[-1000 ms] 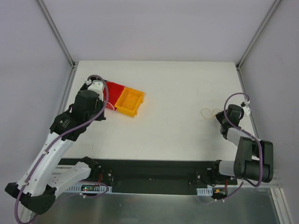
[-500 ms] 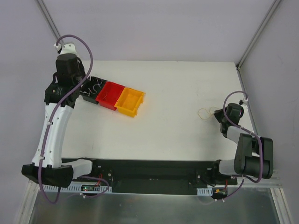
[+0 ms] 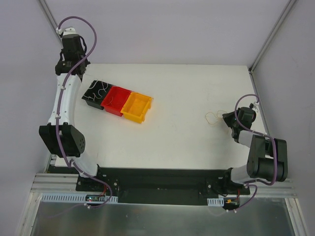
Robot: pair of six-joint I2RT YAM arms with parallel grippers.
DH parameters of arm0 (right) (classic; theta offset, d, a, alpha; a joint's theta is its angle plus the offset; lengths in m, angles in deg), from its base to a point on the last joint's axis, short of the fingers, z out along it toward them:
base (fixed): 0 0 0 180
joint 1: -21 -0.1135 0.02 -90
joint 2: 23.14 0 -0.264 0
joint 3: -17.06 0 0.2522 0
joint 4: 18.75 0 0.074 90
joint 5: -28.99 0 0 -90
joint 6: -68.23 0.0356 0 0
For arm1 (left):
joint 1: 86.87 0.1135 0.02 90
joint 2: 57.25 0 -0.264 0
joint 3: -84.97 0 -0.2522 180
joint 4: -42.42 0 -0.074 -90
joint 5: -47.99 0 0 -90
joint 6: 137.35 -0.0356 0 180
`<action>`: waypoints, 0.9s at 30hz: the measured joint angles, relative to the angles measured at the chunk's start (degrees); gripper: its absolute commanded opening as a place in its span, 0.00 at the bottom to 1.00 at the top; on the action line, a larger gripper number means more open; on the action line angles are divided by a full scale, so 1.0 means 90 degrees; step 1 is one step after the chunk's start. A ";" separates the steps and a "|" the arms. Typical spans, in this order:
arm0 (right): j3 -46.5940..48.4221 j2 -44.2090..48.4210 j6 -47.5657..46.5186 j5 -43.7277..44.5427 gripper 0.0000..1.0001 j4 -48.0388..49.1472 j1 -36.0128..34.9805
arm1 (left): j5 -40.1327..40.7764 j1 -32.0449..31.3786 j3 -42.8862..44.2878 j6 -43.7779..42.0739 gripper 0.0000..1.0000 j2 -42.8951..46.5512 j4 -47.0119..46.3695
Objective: Untangle the cables
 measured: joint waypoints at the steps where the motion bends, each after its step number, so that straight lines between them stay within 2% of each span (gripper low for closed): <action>1: 0.0007 -0.0022 0.0015 -0.0029 0.00 0.0032 0.0000 | 0.0000 -0.0002 0.0078 -0.0005 0.00 -0.0138 0.0000; 8: 0.0034 -0.0051 0.0032 -0.0131 0.00 0.0087 0.0000 | -0.0058 0.0005 0.0347 0.0012 0.00 -0.0845 -0.0073; 18: 0.0039 -0.0102 0.0044 -0.0202 0.00 0.0134 0.0000 | -0.0362 0.0165 -0.0209 0.0403 0.00 -0.1088 -0.0097; 27: 0.0053 -0.0172 0.0061 -0.0216 0.00 0.0175 0.0000 | -0.0699 0.0211 -0.0097 0.0542 0.00 -0.1460 -0.0002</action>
